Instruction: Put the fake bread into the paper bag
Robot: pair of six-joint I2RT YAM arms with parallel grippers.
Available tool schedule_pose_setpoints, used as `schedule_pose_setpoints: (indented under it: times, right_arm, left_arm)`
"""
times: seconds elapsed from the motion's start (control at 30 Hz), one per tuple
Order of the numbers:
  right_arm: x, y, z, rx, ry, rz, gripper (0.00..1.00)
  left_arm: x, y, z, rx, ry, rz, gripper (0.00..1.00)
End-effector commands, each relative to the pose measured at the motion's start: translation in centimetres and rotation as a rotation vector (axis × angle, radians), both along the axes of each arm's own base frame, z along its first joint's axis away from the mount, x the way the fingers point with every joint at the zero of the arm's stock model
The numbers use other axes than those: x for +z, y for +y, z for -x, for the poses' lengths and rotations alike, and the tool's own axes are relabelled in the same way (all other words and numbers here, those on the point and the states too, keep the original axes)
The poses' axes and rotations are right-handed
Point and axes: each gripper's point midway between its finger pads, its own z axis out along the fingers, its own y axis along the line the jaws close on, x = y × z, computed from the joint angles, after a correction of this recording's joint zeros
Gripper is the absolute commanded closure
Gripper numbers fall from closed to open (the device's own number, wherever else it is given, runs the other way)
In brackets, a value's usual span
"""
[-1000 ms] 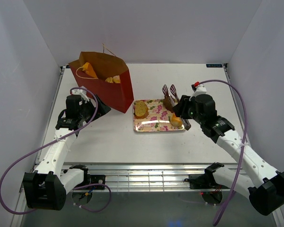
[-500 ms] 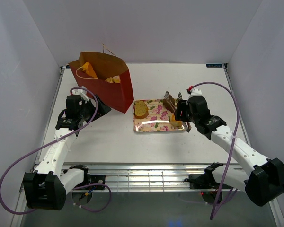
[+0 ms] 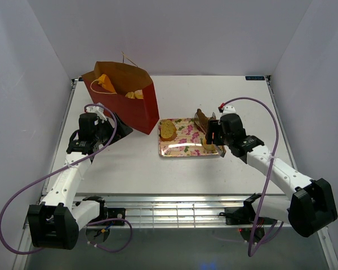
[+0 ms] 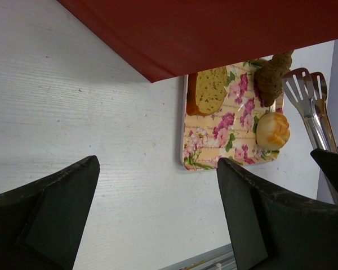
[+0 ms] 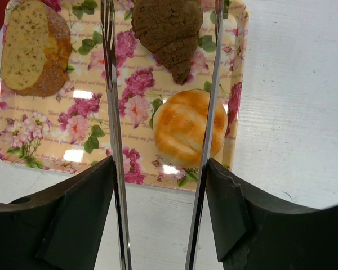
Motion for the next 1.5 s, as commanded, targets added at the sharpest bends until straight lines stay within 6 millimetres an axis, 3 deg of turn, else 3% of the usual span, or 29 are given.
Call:
schedule_pose_setpoints:
  times: [0.0,0.63,0.87,1.03,1.23,1.47]
  right_arm:
    - [1.5,0.2,-1.4,-0.009,-0.067,-0.008,0.31]
    - [-1.5,0.5,-2.0,-0.002,-0.014,0.028,0.31]
    - [-1.6,1.3,-2.3,0.02,-0.004,0.009,0.4]
    - [-0.5,1.5,-2.4,0.023,-0.025,-0.01,0.46]
    - [2.5,1.6,-2.2,0.034,-0.072,-0.046,0.49]
    - [8.5,2.2,-1.4,0.074,-0.172,-0.132,0.49]
  left_arm:
    - [0.2,-0.4,0.0,-0.014,-0.014,0.012,0.05]
    - [0.1,-0.6,0.0,-0.024,-0.014,0.02,0.05]
    - [0.1,-0.6,0.0,-0.024,-0.012,0.019,0.05]
    - [0.1,-0.6,0.0,-0.023,-0.011,0.021,0.05]
    - [0.2,-0.6,0.0,-0.025,-0.013,0.022,0.05]
    - [0.1,-0.5,0.0,-0.022,-0.012,0.019,0.05]
